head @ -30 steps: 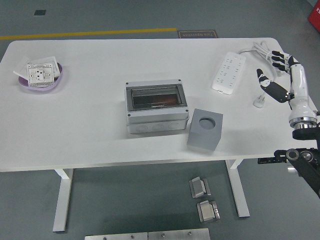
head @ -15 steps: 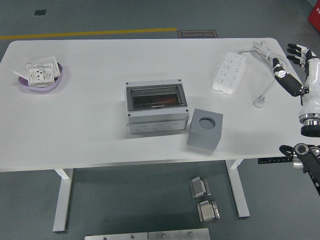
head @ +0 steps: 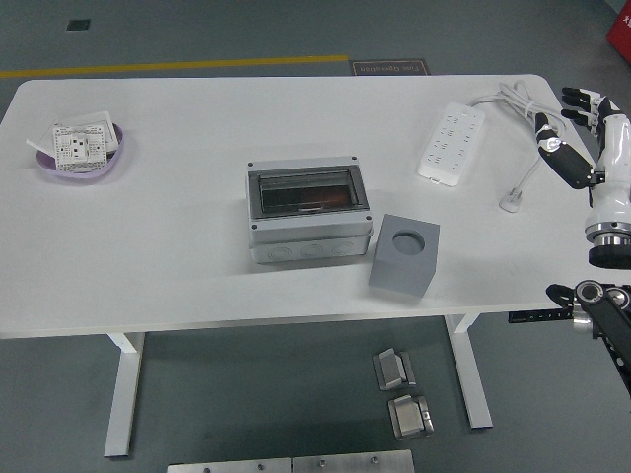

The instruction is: Pick up the cylinder from the cube,place it in the box,flap close box

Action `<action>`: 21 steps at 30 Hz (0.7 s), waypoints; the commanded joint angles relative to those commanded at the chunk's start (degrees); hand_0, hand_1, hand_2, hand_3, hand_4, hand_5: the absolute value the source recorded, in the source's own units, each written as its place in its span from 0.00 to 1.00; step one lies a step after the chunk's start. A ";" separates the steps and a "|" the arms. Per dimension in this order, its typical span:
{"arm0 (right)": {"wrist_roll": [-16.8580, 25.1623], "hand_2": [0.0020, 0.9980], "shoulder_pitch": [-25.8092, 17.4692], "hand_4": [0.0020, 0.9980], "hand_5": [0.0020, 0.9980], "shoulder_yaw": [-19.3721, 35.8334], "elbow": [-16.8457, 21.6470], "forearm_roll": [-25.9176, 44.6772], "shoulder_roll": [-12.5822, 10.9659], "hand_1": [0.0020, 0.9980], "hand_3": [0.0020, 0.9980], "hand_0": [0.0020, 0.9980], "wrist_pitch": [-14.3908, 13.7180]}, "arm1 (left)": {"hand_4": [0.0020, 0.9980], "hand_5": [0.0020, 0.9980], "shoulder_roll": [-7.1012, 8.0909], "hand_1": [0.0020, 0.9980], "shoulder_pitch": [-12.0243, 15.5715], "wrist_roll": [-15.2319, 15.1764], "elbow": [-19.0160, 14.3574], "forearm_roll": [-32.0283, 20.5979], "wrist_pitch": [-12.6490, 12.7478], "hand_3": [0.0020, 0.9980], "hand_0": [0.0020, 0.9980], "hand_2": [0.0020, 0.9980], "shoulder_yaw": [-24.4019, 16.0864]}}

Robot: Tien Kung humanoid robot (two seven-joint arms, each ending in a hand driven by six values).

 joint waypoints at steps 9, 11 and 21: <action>-0.40 0.71 -0.09 0.69 0.27 0.98 -0.05 -1.38 -0.20 0.69 0.70 0.75 -0.04 | 0.72 0.42 -0.10 0.76 -0.12 -0.07 0.00 0.19 0.08 0.84 0.74 0.72 -0.17; -0.41 0.71 -0.05 0.69 0.27 1.11 -0.09 -1.50 -0.21 0.69 0.70 0.75 -0.02 | 0.72 0.42 -0.13 0.76 -0.14 -0.09 0.00 0.23 0.09 0.84 0.74 0.72 -0.20; -0.66 0.71 -0.01 0.68 0.27 1.07 -0.19 -2.22 -0.16 0.68 0.70 0.74 -0.02 | 0.71 0.41 -0.13 0.76 -0.05 -0.08 0.16 0.06 0.12 0.83 0.74 0.72 -0.04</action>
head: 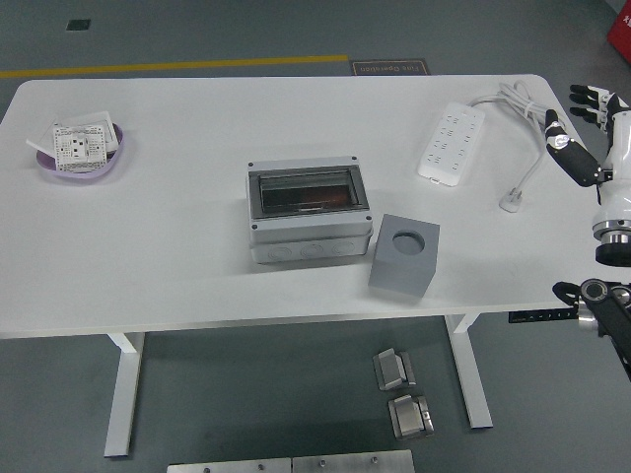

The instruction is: Pick up the cylinder from the cube,place it in the box,flap close box

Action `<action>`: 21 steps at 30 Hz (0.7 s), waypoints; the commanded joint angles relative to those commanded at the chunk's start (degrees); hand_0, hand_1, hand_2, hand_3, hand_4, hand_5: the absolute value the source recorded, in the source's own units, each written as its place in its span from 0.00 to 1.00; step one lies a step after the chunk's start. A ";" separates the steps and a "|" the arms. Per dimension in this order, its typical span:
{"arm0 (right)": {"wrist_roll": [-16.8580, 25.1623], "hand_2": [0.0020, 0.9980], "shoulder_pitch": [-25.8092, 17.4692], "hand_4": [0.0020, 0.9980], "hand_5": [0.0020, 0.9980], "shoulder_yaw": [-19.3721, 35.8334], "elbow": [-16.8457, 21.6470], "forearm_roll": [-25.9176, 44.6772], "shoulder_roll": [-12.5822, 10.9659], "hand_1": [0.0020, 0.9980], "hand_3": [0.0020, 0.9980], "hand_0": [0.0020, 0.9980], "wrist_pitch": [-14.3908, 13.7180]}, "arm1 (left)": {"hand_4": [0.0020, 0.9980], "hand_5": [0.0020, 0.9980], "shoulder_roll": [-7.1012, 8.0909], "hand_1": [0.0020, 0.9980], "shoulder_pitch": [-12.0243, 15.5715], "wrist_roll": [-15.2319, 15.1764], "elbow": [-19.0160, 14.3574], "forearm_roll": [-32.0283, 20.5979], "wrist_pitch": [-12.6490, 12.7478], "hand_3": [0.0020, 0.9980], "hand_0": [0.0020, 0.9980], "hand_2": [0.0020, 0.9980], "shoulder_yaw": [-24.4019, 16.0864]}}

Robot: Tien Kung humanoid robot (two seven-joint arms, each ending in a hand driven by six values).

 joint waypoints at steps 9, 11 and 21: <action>-0.95 0.71 0.02 0.67 0.27 0.07 0.17 -2.32 -0.06 0.68 0.70 0.74 -0.08 | 0.71 0.41 0.00 0.75 -0.06 -0.02 -0.01 0.07 0.02 0.83 0.74 0.71 -0.10; -1.39 0.71 0.10 0.67 0.27 0.00 0.21 -3.27 -0.05 0.68 0.70 0.74 -0.09 | 0.71 0.41 0.01 0.75 -0.07 -0.01 0.00 0.05 0.01 0.83 0.74 0.71 -0.07; -2.05 0.70 0.12 0.67 0.27 -0.12 0.15 -4.82 0.04 0.68 0.70 0.73 -0.07 | 0.71 0.41 0.02 0.75 -0.07 0.00 0.07 -0.13 0.03 0.83 0.74 0.71 0.17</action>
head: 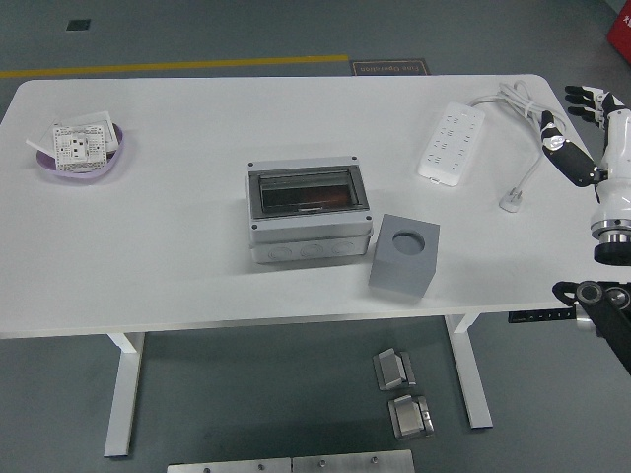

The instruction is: Pick up the cylinder from the cube,place it in the box,flap close box

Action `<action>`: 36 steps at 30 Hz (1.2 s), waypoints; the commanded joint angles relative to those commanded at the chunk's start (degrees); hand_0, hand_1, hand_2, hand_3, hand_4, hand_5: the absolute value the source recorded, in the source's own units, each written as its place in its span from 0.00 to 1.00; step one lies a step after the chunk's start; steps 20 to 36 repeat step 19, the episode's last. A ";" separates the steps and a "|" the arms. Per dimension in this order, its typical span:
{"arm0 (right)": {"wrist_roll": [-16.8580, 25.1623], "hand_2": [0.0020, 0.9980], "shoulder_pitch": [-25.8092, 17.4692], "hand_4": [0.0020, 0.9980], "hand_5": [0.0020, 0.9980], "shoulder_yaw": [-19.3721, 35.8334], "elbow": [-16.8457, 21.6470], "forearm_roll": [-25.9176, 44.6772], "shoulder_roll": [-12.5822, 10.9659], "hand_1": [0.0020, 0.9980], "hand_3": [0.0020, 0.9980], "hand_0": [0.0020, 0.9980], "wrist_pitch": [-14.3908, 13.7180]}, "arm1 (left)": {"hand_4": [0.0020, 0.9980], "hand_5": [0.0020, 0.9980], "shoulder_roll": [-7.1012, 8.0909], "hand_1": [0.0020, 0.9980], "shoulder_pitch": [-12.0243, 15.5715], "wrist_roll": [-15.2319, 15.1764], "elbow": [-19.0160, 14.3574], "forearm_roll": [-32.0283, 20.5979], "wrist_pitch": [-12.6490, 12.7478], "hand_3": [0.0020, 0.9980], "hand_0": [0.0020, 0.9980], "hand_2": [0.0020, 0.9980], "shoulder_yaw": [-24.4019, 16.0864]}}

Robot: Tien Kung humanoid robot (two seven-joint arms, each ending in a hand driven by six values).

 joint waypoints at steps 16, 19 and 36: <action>-0.33 0.70 0.21 0.66 0.26 -0.01 0.02 -0.43 -0.05 0.68 0.69 0.73 0.01 | 0.71 0.41 0.56 0.75 -0.38 -0.01 -0.11 -0.10 -0.01 0.83 0.74 0.71 0.65; -0.40 0.70 0.22 0.66 0.26 0.05 0.04 -0.53 -0.08 0.68 0.69 0.73 0.01 | 0.71 0.41 0.67 0.75 -0.40 0.00 -0.08 -0.20 -0.02 0.83 0.74 0.71 0.87; -0.40 0.70 0.22 0.66 0.26 0.05 0.04 -0.53 -0.08 0.68 0.69 0.73 0.01 | 0.71 0.41 0.67 0.75 -0.40 0.00 -0.08 -0.20 -0.02 0.83 0.74 0.71 0.87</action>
